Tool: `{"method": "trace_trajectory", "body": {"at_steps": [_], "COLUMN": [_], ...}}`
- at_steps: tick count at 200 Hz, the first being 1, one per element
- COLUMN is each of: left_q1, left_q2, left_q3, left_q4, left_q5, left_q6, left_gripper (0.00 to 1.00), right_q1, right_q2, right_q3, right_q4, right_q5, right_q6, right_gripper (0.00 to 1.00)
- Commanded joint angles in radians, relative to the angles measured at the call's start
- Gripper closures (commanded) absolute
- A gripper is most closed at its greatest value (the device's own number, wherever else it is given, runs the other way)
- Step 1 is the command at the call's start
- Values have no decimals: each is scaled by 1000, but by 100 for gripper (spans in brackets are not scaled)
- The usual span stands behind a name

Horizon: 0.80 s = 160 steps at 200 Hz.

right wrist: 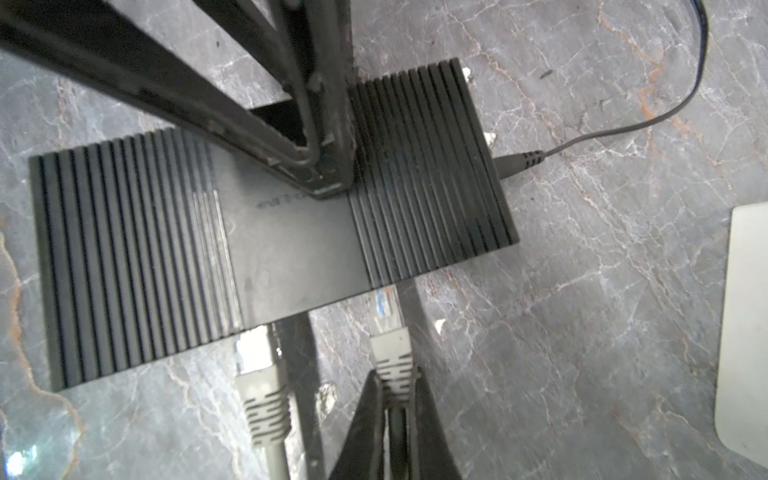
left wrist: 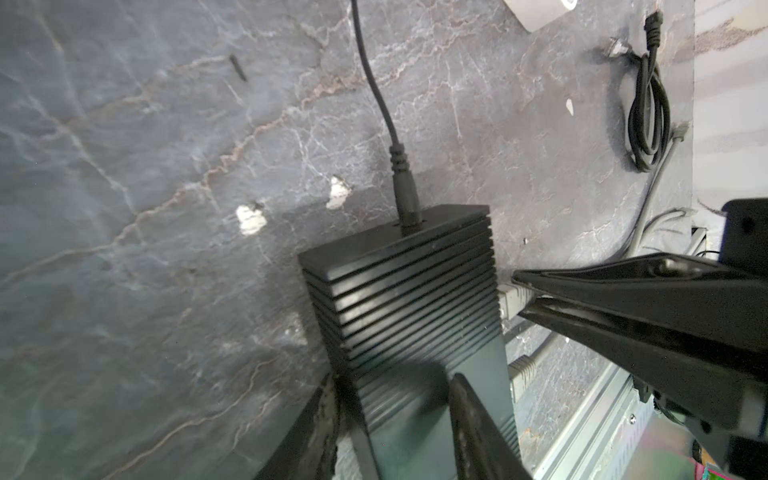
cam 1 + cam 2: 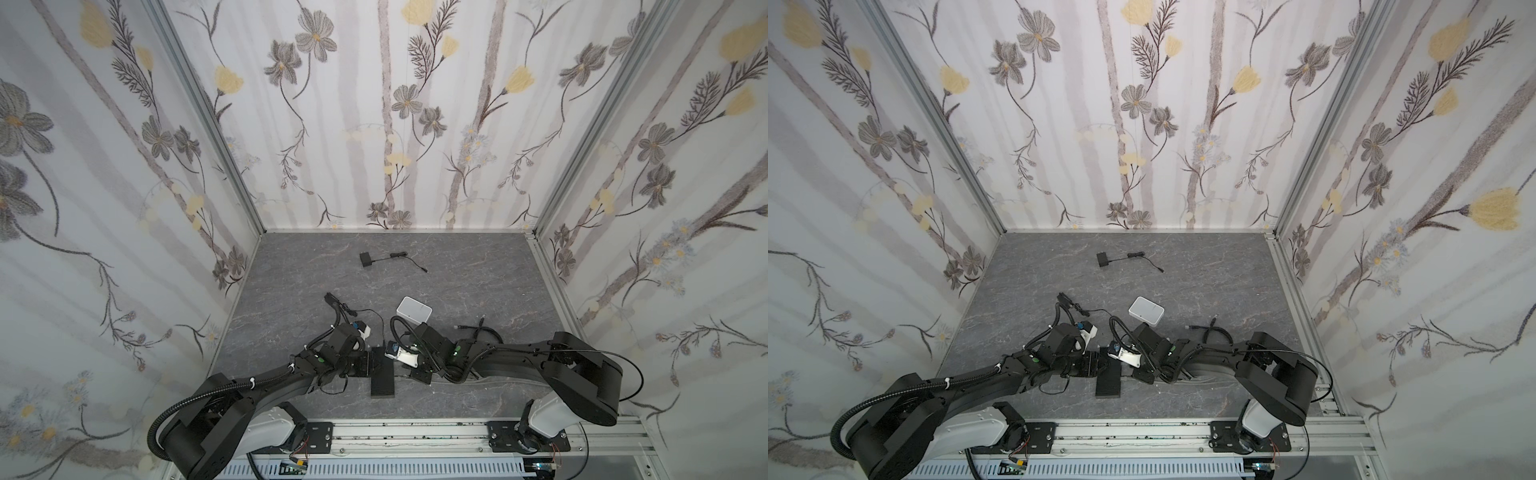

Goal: Insert the plug into the switch port
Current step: 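Press the grey plug further into the port while the left steadies the switch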

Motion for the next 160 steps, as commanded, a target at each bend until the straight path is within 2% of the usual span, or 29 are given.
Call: {"method": "trace_trajectory", "body": {"at_steps": [1, 69, 114, 142, 160], "left_q1": [-15, -14, -37, -60, -72], "left_q2": [2, 123, 167, 190, 216], "left_q3": [18, 133, 140, 116, 117], "left_q4": [39, -14, 11, 67, 79], "left_q5": [118, 69, 108, 133, 142], "left_q6": [34, 113, 117, 105, 103], "left_gripper": [58, 56, 57, 58, 58], "right_q1": [12, 39, 9, -15, -20], "right_q2": [-17, 13, 32, 45, 53], "right_q3": [15, 1, 22, 32, 92], "right_q4": [285, 283, 341, 362, 353], "right_q5": [-182, -169, -99, -107, -134], "right_q6": [-32, -47, -12, -18, -36], "right_gripper": [100, 100, 100, 100, 100]}}
